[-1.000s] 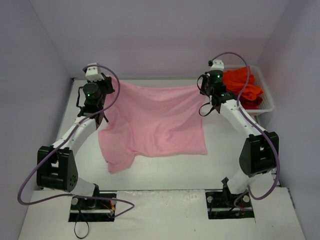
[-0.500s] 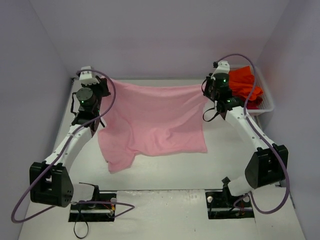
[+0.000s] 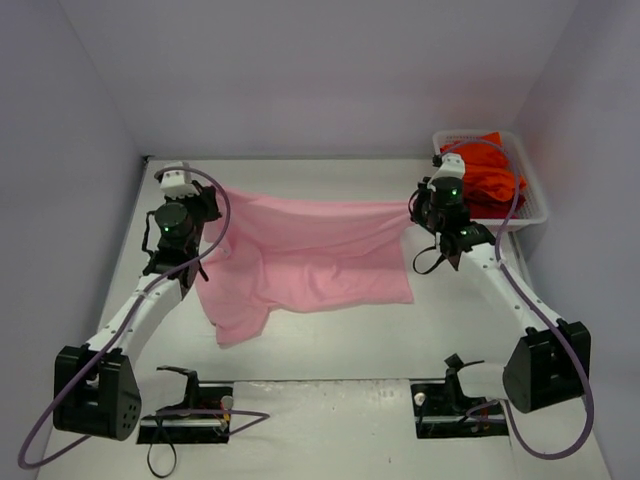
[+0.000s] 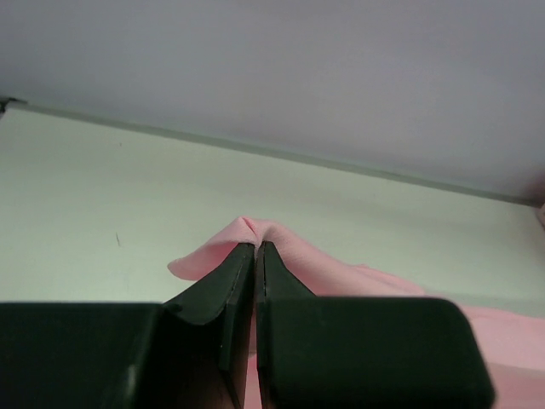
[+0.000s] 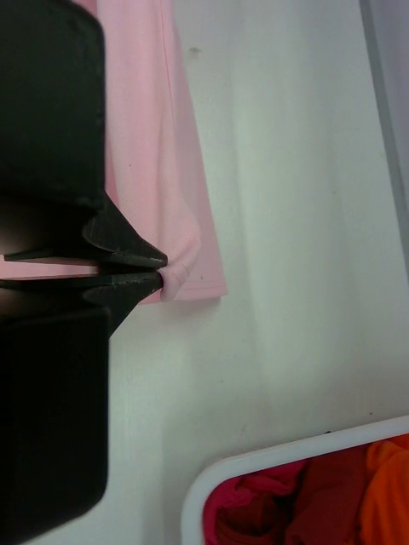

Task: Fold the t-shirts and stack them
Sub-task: Fold the tshirt

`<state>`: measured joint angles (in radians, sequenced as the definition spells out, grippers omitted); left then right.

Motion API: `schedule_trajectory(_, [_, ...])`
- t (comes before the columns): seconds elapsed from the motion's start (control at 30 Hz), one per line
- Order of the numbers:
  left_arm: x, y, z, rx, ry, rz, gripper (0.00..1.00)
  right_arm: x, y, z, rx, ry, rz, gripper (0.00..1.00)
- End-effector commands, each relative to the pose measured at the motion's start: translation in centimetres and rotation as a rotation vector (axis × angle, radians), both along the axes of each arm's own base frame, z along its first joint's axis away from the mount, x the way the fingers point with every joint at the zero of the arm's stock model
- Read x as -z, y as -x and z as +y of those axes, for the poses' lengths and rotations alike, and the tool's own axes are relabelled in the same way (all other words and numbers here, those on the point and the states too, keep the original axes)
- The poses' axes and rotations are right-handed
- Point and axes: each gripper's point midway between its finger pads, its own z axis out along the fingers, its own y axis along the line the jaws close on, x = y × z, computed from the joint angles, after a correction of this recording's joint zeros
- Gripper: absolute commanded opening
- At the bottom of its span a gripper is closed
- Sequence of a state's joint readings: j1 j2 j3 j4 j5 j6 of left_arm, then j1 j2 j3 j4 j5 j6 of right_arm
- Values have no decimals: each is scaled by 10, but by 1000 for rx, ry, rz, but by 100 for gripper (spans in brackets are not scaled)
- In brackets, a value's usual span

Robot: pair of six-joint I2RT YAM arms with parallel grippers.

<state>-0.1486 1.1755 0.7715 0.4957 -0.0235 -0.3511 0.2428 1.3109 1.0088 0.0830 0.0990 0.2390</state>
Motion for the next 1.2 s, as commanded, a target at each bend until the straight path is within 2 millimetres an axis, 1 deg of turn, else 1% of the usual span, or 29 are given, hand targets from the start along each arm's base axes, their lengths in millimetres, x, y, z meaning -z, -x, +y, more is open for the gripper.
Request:
schedule_trajectory(0.0, [-24, 6, 2, -4, 53, -81, 0, -21, 6, 1, 15, -53, -82, 0])
schedule_trajectory(0.03, [-16, 8, 4, -14, 61, -70, 0, -13, 10, 0, 17, -46, -67, 0])
schedule_trajectory(0.13, [-13, 13, 5, -16, 63, -73, 0, -10, 15, -3, 26, -36, -64, 0])
schedule_trajectory(0.27, [-12, 17, 8, -29, 52, -64, 0, 2, 20, -2, 18, -46, -38, 0])
schedule_trajectory(0.33, [-10, 19, 8, -27, 51, -61, 0, 12, 22, 0, 16, -50, -16, 0])
schedule_trajectory(0.4, [-9, 18, 10, -38, 50, -63, 0, 22, 24, 2, 12, -47, 6, 0])
schedule_trajectory(0.47, [-7, 14, 11, -45, 35, -53, 0, 24, 23, 2, 12, -44, 12, 0])
schedule_trajectory(0.5, [-14, 11, 11, -48, 32, -59, 0, 24, 21, 3, 12, -44, 13, 0])
schedule_trajectory(0.53, [-11, 7, 11, -48, 23, -50, 0, 23, 18, 5, 8, -44, 8, 0])
schedule_trajectory(0.57, [-12, 5, 12, -56, 21, -52, 0, 27, 15, 6, 6, -40, 16, 0])
schedule_trajectory(0.6, [-16, 2, 12, -60, 21, -64, 0, 24, 10, 7, 4, -39, 9, 0])
schedule_trajectory(0.63, [-11, -2, 13, -67, 17, -52, 0, 23, 6, 8, 0, -34, 9, 0])
schedule_trajectory(0.67, [-10, -5, 14, -71, 15, -47, 0, 31, 1, 10, 0, -28, 28, 0])
schedule_trajectory(0.7, [-7, -11, 15, -77, 12, -38, 0, 27, -5, 12, -4, -27, 21, 0])
schedule_trajectory(0.73, [-5, -13, 15, -79, 7, -35, 0, 34, -9, 12, -3, -18, 37, 0])
schedule_trajectory(0.77, [-8, -16, 14, -81, 7, -47, 0, 33, -12, 14, -6, -20, 33, 0])
schedule_trajectory(0.8, [-6, -19, 16, -90, 4, -43, 0, 27, -17, 16, -10, -24, 15, 0])
schedule_trajectory(0.87, [-7, -23, 18, -98, 2, -48, 0, 28, -23, 17, -11, -20, 10, 0])
schedule_trajectory(0.9, [-3, -26, 19, -102, -3, -39, 0, 27, -26, 17, -13, -19, 4, 0])
schedule_trajectory(0.93, [-10, -30, 20, -105, -2, -53, 0, 26, -33, 18, -15, -8, -3, 0])
schedule_trajectory(1.0, [-11, -36, 21, -109, -3, -50, 0, 25, -41, 19, -17, 0, -5, 0])
schedule_trajectory(1.03, [-18, -39, 22, -109, -2, -65, 0, 15, -48, 21, -17, -2, -26, 0])
schedule_trajectory(1.07, [-21, -41, 22, -109, -2, -71, 0, 18, -52, 22, -20, 2, -18, 0])
schedule_trajectory(1.1, [-21, -44, 23, -109, -12, -70, 0, 15, -56, 22, -21, 6, -26, 0])
schedule_trajectory(1.13, [-28, -46, 24, -112, -15, -80, 0, 7, -62, 24, -24, 6, -42, 0])
schedule_trajectory(1.17, [-27, -48, 26, -119, -22, -74, 0, 4, -64, 23, -22, 7, -49, 0])
